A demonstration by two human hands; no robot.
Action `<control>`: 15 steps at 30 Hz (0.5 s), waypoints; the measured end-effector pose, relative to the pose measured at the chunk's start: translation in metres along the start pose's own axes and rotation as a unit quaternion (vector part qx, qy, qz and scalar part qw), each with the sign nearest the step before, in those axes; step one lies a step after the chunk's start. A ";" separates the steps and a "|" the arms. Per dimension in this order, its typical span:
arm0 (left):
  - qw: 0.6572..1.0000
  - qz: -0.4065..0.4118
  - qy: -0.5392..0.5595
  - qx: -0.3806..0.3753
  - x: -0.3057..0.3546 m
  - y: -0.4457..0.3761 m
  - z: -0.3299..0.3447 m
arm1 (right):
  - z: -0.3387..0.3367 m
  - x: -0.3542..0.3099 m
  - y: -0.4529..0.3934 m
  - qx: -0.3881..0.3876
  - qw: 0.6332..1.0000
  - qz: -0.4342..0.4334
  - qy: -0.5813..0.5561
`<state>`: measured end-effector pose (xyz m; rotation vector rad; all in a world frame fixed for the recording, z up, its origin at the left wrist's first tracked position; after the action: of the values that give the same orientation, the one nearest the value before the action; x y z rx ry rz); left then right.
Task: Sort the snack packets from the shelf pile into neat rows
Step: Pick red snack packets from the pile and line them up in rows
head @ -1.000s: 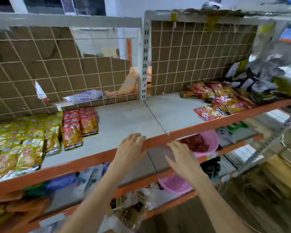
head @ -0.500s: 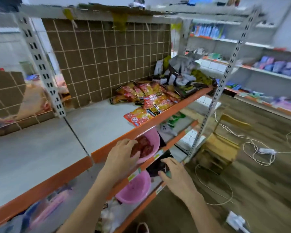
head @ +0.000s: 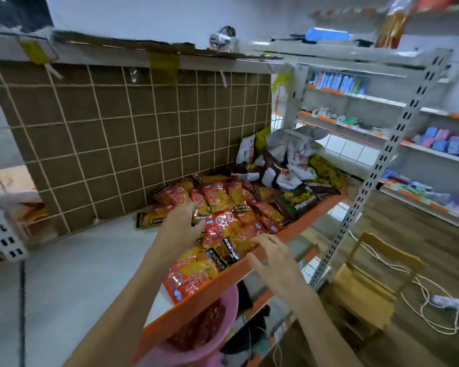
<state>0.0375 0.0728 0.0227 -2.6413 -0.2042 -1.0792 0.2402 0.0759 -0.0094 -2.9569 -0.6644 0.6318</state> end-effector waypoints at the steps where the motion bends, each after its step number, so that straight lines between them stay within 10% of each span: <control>1: 1.000 -0.010 -0.012 0.005 -0.004 -0.013 -0.002 | -0.002 0.001 -0.015 0.003 1.000 -0.006 0.001; 15: 0.973 -0.200 -0.110 -0.022 -0.069 -0.123 0.055 | 0.059 0.002 -0.227 -0.087 0.987 -0.073 0.111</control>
<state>-0.0037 0.2046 -0.0383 -2.8293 -0.7971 -0.9008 0.1275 0.2805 -0.0344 -3.0322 -0.9444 0.2400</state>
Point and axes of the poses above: each hand's wrist, its own y-axis away from the middle knuckle, its own z-axis out of the palm, x = y × z, the point moved 10 cm from there along -y, towards the middle knuckle, and after that the axes turned 11 degrees about y, right-handed, at the moved point
